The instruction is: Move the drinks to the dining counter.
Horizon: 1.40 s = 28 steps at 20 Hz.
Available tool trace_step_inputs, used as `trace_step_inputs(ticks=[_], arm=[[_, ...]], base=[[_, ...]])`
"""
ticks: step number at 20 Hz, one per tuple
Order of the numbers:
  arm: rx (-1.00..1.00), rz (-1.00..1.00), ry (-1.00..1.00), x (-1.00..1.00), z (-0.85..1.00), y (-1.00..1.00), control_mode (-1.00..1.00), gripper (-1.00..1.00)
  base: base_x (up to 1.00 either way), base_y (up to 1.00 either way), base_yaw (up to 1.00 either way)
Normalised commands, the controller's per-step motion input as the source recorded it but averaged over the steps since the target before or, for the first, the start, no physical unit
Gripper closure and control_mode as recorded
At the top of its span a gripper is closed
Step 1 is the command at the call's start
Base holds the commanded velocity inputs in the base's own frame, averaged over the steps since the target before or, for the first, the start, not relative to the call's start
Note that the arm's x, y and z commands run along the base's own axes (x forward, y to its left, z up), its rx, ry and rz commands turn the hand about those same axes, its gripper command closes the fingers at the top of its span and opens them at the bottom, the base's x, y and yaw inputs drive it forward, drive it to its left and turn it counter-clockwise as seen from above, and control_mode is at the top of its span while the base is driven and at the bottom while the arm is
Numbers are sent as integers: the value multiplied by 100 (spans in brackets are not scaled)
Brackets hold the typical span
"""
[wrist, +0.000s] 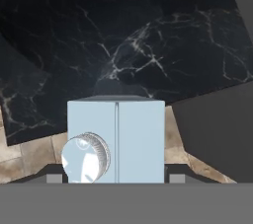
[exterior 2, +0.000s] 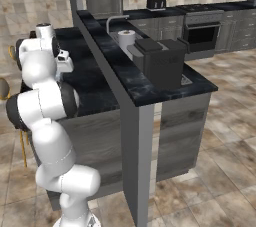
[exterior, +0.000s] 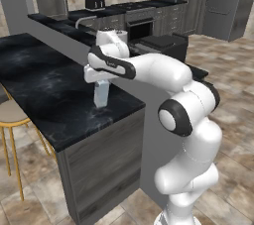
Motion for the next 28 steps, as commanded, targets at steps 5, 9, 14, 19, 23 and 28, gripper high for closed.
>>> trace_step_inputs(ticks=[5,9,14,19,23,28], arm=[[-11,0,-6,27,-60,2,-100,100],[-6,0,-10,28,-45,3,-100,100],[-2,-1,-7,40,-16,13,-100,100],[0,0,-1,40,-16,9,-100,100],[0,0,-1,39,-25,0,-100,100],[5,0,0,43,-19,0,-100,100]], base=[[0,0,0],[0,0,0],[0,0,0],[0,0,0],[0,0,0],[0,0,0]])
